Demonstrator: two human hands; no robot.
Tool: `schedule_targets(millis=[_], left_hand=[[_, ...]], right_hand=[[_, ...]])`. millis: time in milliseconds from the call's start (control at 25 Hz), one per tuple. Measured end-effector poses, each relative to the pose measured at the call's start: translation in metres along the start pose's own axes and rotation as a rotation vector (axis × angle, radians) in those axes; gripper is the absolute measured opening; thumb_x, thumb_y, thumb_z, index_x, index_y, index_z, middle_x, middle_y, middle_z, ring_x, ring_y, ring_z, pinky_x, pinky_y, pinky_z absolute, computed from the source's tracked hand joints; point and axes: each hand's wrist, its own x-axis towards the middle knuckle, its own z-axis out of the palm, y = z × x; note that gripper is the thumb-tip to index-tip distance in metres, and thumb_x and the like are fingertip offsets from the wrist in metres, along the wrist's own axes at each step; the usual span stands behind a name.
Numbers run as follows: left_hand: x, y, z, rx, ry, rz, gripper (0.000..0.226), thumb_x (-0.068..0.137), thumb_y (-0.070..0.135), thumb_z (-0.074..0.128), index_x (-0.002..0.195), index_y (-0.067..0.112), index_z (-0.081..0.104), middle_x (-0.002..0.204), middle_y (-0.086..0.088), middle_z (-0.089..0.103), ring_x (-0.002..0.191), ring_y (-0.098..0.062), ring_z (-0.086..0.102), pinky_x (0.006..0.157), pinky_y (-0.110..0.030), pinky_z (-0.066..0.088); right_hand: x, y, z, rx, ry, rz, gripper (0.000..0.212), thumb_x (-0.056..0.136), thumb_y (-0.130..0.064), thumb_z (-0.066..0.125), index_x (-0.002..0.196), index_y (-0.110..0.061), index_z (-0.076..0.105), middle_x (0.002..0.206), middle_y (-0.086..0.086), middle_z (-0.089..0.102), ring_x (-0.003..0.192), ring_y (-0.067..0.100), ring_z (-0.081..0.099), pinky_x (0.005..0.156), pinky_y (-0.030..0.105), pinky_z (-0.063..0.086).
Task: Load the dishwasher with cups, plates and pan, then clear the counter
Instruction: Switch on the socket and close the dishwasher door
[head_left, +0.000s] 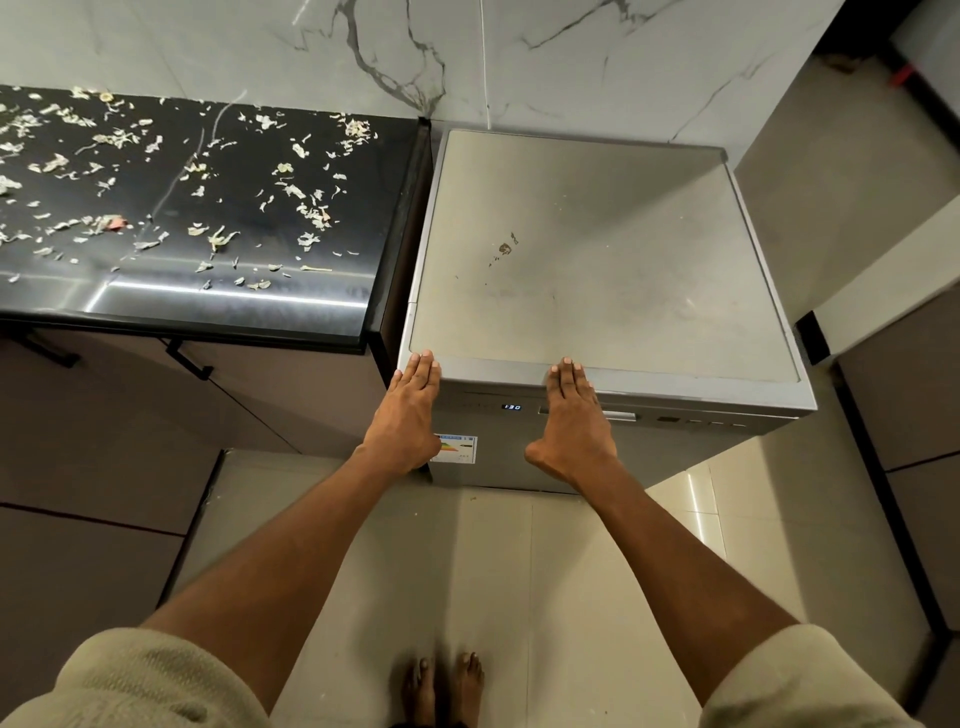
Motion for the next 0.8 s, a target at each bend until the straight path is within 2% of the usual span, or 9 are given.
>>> schedule_targets(millis=[360,560,640,720,800], left_hand=[[0.004,0.001,-0.011,-0.03,-0.015,0.006,0.11,0.079,0.024,0.077,0.158,0.009,0.003,0.166,-0.006,-0.007,0.153,-0.02,-0.01,0.124,-0.034,0.001],[0.006,-0.004,-0.027,-0.022,-0.059,0.049,0.107,0.08,0.022,0.075,0.159,0.01,0.003,0.166,-0.006,-0.006,0.153,-0.021,-0.005,0.122,-0.032,0.01],[0.006,-0.006,-0.032,-0.035,-0.077,0.072,0.104,0.08,0.019,0.072,0.159,0.01,0.004,0.167,-0.006,-0.004,0.153,-0.02,-0.003,0.122,-0.031,0.012],[0.006,-0.01,-0.034,-0.052,-0.083,0.09,0.103,0.079,0.017,0.071,0.159,0.011,0.007,0.167,-0.005,-0.001,0.153,-0.019,0.0,0.122,-0.03,0.014],[0.008,-0.017,-0.039,-0.093,-0.104,0.098,0.098,0.077,0.015,0.072,0.158,0.014,0.017,0.166,-0.002,0.008,0.152,-0.019,0.013,0.121,-0.032,0.023]], right_hand=[[0.002,-0.003,-0.011,0.037,-0.029,0.018,0.111,0.079,-0.043,0.06,0.159,-0.004,-0.008,0.167,0.015,-0.014,0.154,0.026,-0.013,0.127,0.038,0.001],[0.005,-0.019,-0.023,0.017,-0.058,0.089,0.107,0.082,-0.044,0.058,0.158,0.001,-0.004,0.166,0.02,-0.009,0.155,0.031,-0.009,0.127,0.038,0.002],[0.007,-0.031,-0.03,-0.003,-0.09,0.148,0.105,0.084,-0.044,0.058,0.158,0.004,0.0,0.166,0.022,-0.005,0.155,0.033,-0.004,0.127,0.039,0.007],[0.014,-0.046,-0.038,-0.026,-0.114,0.234,0.098,0.085,-0.046,0.06,0.156,0.004,0.016,0.164,0.025,0.009,0.154,0.036,0.01,0.125,0.04,0.019],[0.023,-0.066,-0.05,-0.064,-0.111,0.302,0.077,0.086,-0.048,0.062,0.146,-0.002,0.044,0.154,0.024,0.037,0.143,0.037,0.034,0.116,0.04,0.037]])
